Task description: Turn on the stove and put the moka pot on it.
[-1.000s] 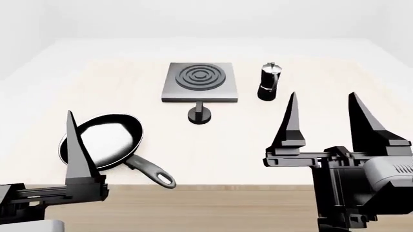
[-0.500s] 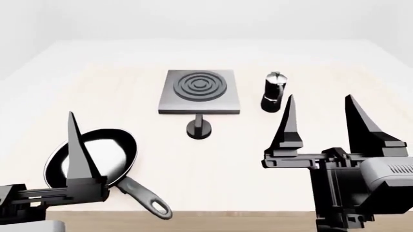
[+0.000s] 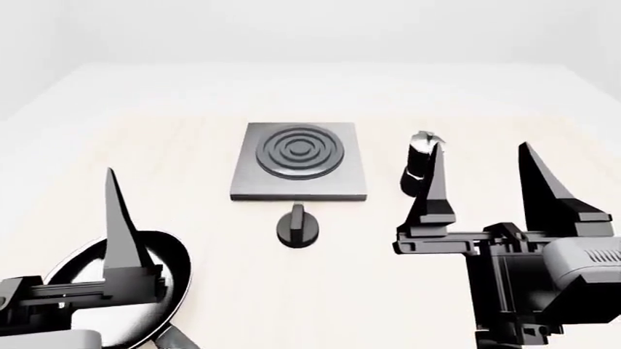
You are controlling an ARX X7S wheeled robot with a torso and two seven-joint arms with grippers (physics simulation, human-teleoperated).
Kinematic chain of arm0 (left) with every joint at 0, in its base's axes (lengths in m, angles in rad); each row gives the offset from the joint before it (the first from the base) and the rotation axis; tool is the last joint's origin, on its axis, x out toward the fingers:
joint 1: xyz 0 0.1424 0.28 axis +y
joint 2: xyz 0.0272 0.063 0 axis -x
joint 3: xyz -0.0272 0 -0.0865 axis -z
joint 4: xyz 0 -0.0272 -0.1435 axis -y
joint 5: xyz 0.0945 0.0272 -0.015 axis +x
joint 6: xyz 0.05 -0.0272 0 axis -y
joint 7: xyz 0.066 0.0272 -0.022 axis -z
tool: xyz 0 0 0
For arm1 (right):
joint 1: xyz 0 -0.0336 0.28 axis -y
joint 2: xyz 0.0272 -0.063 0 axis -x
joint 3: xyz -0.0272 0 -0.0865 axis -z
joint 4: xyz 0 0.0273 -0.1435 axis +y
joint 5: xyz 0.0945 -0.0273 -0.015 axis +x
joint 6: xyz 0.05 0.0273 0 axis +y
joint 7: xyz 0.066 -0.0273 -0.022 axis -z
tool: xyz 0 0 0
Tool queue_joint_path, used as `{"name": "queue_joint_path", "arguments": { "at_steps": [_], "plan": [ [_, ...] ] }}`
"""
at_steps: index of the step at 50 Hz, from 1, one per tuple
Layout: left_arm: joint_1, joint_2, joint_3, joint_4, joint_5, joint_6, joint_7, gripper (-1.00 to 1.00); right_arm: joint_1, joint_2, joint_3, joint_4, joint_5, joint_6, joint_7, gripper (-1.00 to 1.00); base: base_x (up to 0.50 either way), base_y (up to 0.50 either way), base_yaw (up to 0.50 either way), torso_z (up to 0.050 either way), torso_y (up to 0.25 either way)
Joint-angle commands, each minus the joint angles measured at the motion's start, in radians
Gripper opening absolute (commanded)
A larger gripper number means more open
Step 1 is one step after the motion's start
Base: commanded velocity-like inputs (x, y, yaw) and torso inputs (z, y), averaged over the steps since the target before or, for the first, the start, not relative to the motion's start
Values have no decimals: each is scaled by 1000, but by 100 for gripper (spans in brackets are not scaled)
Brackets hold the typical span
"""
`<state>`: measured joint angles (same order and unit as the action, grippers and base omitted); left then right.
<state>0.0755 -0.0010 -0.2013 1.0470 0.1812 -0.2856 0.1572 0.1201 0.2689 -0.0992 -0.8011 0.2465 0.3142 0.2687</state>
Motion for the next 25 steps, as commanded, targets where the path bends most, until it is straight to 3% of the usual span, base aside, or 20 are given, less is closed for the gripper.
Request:
{"name": "queue_joint_path", "arguments": {
  "at_steps": [1,25],
  "plan": [
    [-4,0,4,0,3,-6,1,100,-7,6,-9,11,1,-20,5,100,340,0,0,0,0],
    [4,0,0,0,-8,-6,-1,100,-9,21,-19,15,12,-33,20,100,341,0,0,0,1]
  ]
}}
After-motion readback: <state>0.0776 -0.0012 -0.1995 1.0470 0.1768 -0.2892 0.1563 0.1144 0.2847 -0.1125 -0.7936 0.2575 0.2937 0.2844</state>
